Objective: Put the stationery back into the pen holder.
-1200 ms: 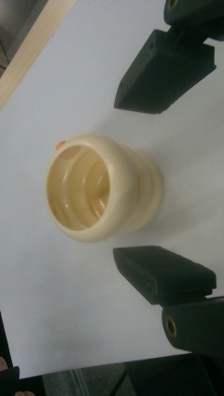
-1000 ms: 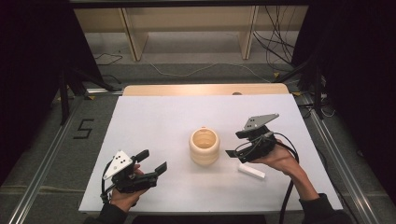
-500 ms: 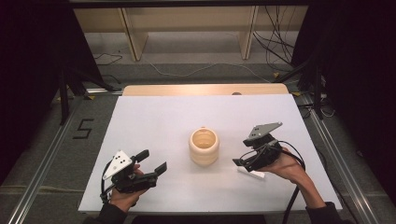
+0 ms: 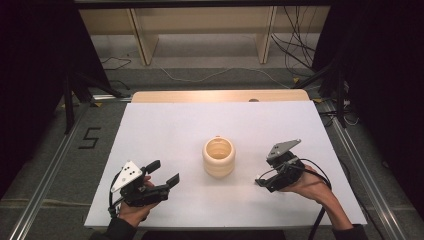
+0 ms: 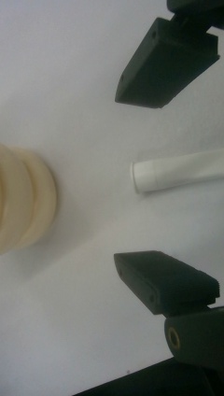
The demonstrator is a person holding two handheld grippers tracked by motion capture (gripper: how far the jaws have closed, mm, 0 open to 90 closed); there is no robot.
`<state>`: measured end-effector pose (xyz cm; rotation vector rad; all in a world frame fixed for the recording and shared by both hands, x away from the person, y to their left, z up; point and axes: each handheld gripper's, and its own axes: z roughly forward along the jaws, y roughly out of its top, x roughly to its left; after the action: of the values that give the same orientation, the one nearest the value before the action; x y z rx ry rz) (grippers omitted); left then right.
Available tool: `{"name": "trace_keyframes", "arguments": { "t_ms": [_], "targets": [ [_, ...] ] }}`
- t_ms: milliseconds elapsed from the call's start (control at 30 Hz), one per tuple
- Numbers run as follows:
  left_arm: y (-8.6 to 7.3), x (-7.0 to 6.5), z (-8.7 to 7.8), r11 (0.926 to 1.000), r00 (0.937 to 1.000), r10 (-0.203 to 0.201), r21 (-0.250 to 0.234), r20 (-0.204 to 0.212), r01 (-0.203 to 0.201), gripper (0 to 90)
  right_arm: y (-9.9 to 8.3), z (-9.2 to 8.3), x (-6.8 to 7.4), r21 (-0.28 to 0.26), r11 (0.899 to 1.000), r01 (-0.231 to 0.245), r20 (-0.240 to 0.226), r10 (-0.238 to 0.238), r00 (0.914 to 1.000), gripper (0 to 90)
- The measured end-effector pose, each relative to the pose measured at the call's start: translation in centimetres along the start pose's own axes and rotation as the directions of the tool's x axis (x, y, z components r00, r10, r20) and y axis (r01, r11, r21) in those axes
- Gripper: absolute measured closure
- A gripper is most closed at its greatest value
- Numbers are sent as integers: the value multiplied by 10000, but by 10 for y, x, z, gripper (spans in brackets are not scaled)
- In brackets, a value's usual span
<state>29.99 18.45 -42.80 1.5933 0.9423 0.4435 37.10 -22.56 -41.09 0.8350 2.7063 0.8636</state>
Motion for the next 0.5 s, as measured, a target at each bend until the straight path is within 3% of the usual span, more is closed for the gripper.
{"name": "trace_keyframes", "arguments": {
  "t_ms": [267, 500],
  "targets": [
    [0, -1, 0, 10000, 10000, 31, -22, 12, -31, 155, -9, 5, -2, 476, 9989, 20, 13, -21, 10000, 188],
    [0, -1, -1, 10000, 10000, 67, -29, 24, -67, 155, -15, 11, 0, 1546, 9880, 69, 29, -74, 10000, 185]
  ]
}}
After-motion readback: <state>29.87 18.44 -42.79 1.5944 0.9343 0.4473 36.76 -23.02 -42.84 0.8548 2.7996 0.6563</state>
